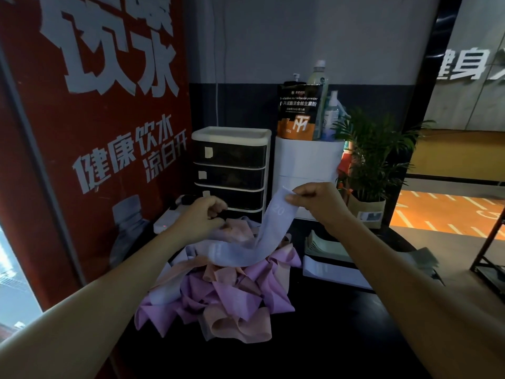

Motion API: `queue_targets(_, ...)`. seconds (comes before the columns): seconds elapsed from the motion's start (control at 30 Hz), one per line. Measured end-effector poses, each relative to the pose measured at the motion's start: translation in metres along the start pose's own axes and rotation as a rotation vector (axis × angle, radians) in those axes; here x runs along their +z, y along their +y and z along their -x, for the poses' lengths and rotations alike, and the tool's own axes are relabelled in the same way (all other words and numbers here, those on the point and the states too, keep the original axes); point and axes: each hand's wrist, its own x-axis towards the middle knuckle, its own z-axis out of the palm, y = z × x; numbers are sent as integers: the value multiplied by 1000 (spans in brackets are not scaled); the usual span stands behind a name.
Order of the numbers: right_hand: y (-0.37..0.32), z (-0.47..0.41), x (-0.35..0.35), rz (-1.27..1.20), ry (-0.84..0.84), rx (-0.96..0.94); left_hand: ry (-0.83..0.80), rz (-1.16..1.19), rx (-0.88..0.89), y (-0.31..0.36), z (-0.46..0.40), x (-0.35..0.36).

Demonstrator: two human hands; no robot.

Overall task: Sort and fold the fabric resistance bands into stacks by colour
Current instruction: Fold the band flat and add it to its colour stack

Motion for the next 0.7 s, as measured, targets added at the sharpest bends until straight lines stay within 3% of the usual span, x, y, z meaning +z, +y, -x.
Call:
queue_targets(0.23, -31, -8, 17, -107, 21, -84, -56, 143, 163, 60, -1, 22)
queue_targets(0.43, -51, -20, 17, -215, 139, -66, 30, 219, 157, 78, -11, 23)
queue_targets(0.7, -57, -35, -6, -319, 355, 22, 1, -10, 187, 76, -11, 17)
